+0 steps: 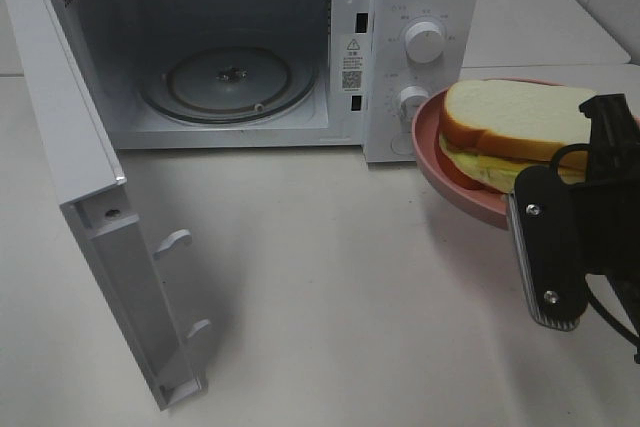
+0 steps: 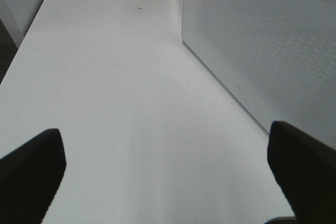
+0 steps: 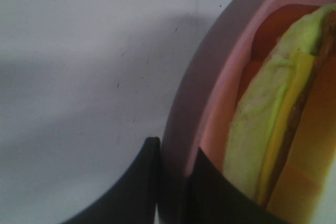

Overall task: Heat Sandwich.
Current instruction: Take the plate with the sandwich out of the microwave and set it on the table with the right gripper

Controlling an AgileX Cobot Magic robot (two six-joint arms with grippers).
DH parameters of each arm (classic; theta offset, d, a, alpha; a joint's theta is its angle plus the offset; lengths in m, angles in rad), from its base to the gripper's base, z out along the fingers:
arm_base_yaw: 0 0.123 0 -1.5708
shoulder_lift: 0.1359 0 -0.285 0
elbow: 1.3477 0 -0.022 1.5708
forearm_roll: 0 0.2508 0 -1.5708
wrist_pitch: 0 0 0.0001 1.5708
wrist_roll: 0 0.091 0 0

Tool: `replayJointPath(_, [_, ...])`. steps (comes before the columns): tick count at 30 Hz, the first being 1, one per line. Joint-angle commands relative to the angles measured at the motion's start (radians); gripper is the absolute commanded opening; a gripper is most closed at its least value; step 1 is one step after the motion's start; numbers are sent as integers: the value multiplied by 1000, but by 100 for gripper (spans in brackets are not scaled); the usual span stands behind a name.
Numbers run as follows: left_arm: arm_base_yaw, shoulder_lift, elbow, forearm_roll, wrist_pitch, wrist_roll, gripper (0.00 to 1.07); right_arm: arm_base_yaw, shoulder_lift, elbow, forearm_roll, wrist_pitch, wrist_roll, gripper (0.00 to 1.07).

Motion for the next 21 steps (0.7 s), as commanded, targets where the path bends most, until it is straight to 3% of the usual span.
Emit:
replayJointPath(1, [-1,-25,3,2,-2,-2,101,0,-16,-4,-47,17,49,4])
replayJointPath(21, [-1,-25,3,2,-2,-2,101,0,-16,-4,-130,188,330,4])
